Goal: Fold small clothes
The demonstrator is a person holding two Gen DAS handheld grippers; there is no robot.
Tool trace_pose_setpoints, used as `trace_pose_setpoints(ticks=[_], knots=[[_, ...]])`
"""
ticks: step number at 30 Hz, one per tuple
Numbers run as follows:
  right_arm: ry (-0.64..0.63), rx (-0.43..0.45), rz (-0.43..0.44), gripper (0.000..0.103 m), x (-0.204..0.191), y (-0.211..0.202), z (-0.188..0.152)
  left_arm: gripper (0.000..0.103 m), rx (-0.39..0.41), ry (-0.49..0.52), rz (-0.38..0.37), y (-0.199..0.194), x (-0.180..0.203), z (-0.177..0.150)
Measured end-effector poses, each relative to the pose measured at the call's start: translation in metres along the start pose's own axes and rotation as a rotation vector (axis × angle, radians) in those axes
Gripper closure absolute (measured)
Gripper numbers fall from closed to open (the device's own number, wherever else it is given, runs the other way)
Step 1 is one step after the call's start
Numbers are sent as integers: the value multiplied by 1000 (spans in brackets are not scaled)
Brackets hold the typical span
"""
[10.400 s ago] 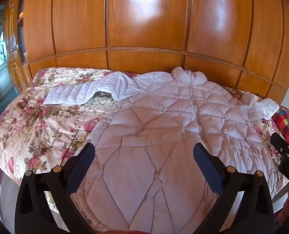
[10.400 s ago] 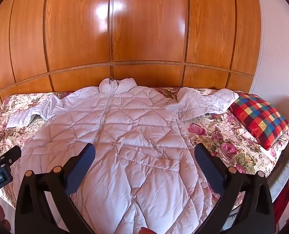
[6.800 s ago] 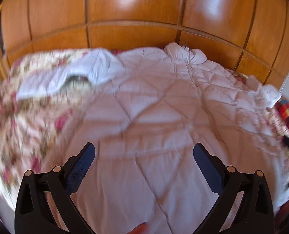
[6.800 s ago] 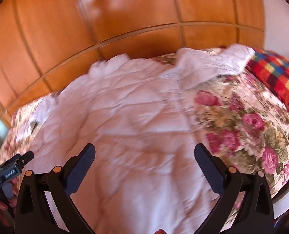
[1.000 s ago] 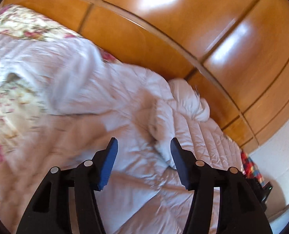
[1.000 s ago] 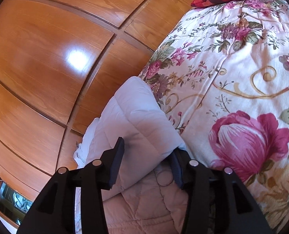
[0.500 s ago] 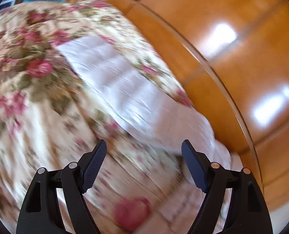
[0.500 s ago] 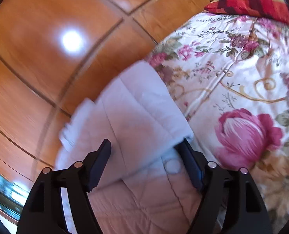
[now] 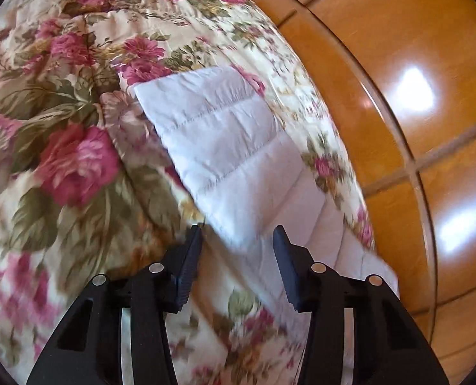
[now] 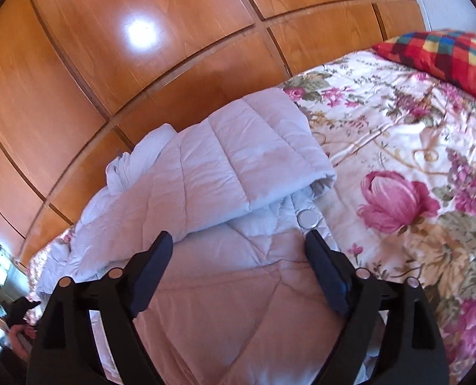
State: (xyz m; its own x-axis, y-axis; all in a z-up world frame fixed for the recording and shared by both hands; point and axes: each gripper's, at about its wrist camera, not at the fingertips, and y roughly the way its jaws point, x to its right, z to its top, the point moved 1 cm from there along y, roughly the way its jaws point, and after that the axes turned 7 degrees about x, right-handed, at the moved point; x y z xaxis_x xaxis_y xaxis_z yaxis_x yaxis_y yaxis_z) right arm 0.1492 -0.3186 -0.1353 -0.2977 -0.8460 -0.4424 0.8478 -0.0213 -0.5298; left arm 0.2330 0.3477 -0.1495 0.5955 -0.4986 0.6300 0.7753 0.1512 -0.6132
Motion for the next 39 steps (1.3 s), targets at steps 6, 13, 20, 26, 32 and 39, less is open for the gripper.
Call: trace_pose_setpoints(ticks=[6,13,20,26,32,39], knots=[[89,14,58,18,15,-2,0,58,47,-40,15,11,0,8],[81,9,54,17,15,-2,0,97,37,-17,11,10,2,15],[91,13,65,17,15,-3,0,99,183,64,-100,-45,61,29],[116,22,89,17,17,-5,-1,99,258,256,-347,-109,160,2],[128,26,99,17,20,-6,-1,99,184,400,-558,-147,234,-66],[146,33,116,16,21,-7,0,99,80,670,-661,-157,288,-196]])
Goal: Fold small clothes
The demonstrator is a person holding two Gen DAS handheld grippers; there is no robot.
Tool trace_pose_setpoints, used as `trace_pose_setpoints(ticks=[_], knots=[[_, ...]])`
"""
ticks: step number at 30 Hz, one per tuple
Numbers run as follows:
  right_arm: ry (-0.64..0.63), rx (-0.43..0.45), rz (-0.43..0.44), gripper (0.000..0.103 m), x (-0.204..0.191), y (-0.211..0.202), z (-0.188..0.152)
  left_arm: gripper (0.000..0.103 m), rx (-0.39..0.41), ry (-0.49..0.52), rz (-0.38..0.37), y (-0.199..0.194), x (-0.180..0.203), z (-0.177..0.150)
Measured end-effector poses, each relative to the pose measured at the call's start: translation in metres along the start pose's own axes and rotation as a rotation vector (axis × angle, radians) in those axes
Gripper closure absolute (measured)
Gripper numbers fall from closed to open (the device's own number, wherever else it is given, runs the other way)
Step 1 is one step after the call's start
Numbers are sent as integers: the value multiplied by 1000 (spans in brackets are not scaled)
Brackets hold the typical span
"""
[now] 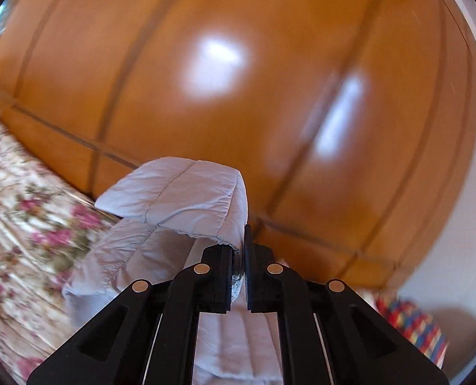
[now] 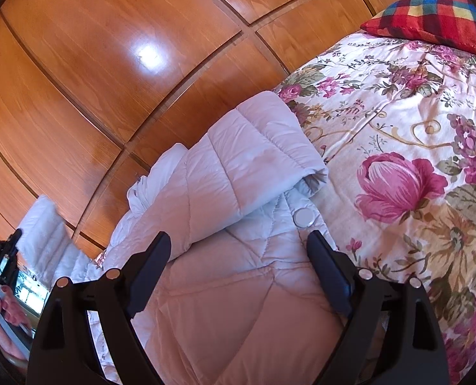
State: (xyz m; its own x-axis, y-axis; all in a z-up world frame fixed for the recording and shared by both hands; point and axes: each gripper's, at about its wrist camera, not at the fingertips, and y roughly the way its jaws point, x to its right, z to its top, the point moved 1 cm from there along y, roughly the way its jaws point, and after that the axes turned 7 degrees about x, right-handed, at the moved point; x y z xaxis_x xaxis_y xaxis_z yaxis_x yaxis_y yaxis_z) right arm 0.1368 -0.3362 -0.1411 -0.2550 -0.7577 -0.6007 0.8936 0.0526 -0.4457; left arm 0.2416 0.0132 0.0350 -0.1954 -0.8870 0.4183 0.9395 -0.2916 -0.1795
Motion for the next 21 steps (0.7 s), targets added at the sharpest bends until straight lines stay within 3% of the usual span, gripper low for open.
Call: trace_pose_setpoints(ticks=[5,10,12,15,16,18,21], knots=[[14,4,15,16,2,1,0,99,-165,104,-18,40,52,-71],[17,3,18,15,2,2,-1,98,-324,140,-34,65,79,-135],[21,5,22,15,3,1,-1,90,-347,173,-55,66,87,-146],[33,7,34,15,5,1,0,50,-339,203,-113,50,91,-145],[36,8,37,15,5,2,-1,32,-324,193,-135,42,87,-141],[37,9,38,15,5,1,-1,28,-277,162,-154,27,74,-132],[38,10,38,15,5,1,-1,28,-247,153,-90,13,45,-119]])
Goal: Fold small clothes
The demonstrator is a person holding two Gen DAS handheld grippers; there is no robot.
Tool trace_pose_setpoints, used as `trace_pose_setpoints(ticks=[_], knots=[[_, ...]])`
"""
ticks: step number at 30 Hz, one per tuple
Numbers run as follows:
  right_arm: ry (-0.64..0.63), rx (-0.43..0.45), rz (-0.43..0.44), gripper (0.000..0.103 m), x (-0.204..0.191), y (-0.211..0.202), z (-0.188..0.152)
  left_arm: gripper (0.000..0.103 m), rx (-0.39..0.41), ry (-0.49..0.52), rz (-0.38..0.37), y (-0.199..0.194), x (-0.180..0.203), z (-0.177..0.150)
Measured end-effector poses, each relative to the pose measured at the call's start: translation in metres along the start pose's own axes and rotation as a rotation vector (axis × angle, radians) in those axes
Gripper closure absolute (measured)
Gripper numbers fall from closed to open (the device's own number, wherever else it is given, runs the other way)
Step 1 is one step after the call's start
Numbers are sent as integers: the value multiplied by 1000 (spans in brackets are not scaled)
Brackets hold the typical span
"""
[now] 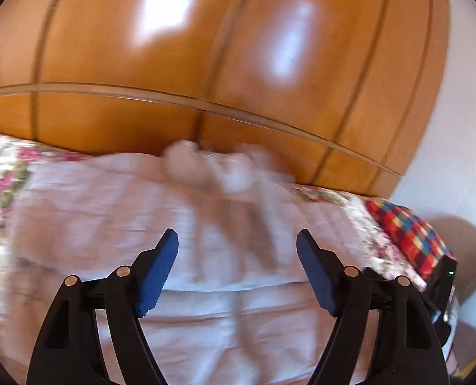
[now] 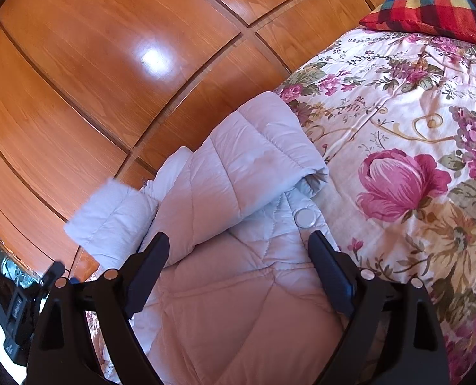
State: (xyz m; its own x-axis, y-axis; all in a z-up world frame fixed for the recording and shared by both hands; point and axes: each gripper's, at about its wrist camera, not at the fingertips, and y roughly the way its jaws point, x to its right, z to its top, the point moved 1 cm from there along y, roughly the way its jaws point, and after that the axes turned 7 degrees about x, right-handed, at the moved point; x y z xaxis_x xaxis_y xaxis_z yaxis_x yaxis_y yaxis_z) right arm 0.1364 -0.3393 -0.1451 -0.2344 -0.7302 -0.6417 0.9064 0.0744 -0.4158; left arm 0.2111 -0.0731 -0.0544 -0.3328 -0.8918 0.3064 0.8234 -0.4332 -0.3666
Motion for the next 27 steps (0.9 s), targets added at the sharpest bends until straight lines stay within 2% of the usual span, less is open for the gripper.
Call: trace_pose_setpoints(ticks=[5,6,9,10,12,14,16,18,21,25,26,27], knots=[[-6,5,-1,15,-2,-2,0,28,38,-108,223,-30,-78,3],[-10,10,1,15,-3,-3,0,28,36,-139,287,-36,-97,0],[-22,25,11,17,-7,-7,1,33,13,-210,403,-52,-141,-14],[-38,23,14,24,-12,-9,3,35,0,-239,420,-56,-152,-18],[-122,7,43,29,-35,-12,7,35,-3,-329,422,-64,-173,-24],[-216,-3,63,29,-60,-11,11,35,-13,-378,438,-65,-183,-29],[-269,-27,70,29,-81,-4,15,37,-60,-400,444,-56,-190,-31],[-270,-82,26,34,-88,15,19,42,-145,-373,443,-42,-187,-33],[-160,-210,-21,43,-81,59,19,42,-194,-298,489,-31,-178,-32],[-139,-243,-29,46,-78,81,12,46,-228,-253,514,-21,-179,-26],[-144,-246,-33,50,-80,85,10,47,-228,-242,523,-20,-180,-25],[-151,-250,-34,61,-81,87,8,47,-222,-240,539,-18,-183,-23]])
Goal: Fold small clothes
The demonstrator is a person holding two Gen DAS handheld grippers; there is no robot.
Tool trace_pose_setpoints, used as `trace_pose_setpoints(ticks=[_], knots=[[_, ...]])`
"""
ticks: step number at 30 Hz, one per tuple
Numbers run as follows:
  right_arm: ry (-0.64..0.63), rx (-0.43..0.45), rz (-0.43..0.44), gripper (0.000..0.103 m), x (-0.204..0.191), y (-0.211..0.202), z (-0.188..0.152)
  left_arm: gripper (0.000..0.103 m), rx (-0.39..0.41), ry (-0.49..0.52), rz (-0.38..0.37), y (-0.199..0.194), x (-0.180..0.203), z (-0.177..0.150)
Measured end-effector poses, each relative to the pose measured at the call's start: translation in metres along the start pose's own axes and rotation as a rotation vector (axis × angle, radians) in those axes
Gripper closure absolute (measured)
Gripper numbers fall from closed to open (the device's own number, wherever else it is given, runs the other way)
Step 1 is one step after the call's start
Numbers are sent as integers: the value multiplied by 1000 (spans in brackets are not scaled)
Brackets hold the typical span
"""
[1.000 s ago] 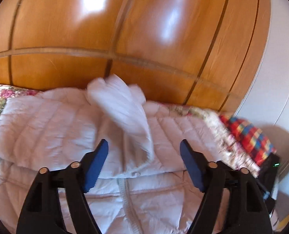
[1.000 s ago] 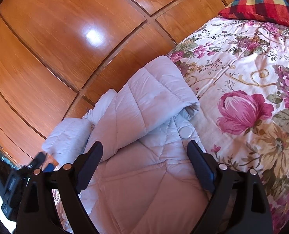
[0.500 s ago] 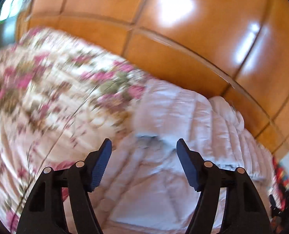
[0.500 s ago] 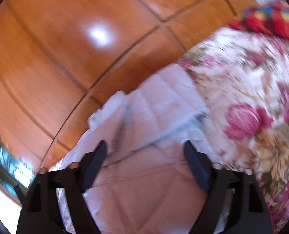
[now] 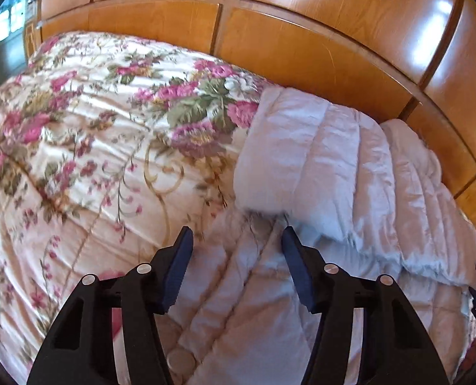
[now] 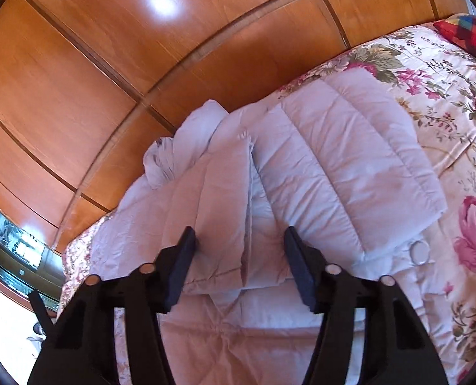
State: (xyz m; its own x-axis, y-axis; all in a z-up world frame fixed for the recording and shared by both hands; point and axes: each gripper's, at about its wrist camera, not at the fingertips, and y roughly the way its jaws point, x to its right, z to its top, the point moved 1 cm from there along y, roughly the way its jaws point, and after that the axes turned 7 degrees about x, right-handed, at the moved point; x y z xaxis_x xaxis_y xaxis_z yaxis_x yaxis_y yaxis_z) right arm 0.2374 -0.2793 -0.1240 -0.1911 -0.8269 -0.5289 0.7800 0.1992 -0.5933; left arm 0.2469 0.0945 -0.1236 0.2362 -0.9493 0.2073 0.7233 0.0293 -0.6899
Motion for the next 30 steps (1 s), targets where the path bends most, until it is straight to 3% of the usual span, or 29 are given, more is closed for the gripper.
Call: trace_pose_setpoints(ticks=[4,7,10,12,17,24,27,30], knots=[[-68,-6,-33,97,-12,3,5,47,14,-85,-19,15,-5,16],[-144,60,-84,99,-25,-3,27,47,65,-156,-37,17,-10,22],[-215,115,-131,100,-33,-4,41,47,86,-141,-46,19,-9,17],[-234,102,-137,100,-32,8,44,54,73,-146,-61,23,-10,12],[-214,52,-189,100,-10,42,28,55,75,-189,-75,29,-18,6],[-144,78,-122,100,15,47,20,55,100,-253,-139,6,-30,-3],[-116,83,-92,100,19,47,20,55,187,-246,-107,-27,-31,-8],[-125,89,-95,100,16,46,19,55,292,-175,-112,-54,-13,2]])
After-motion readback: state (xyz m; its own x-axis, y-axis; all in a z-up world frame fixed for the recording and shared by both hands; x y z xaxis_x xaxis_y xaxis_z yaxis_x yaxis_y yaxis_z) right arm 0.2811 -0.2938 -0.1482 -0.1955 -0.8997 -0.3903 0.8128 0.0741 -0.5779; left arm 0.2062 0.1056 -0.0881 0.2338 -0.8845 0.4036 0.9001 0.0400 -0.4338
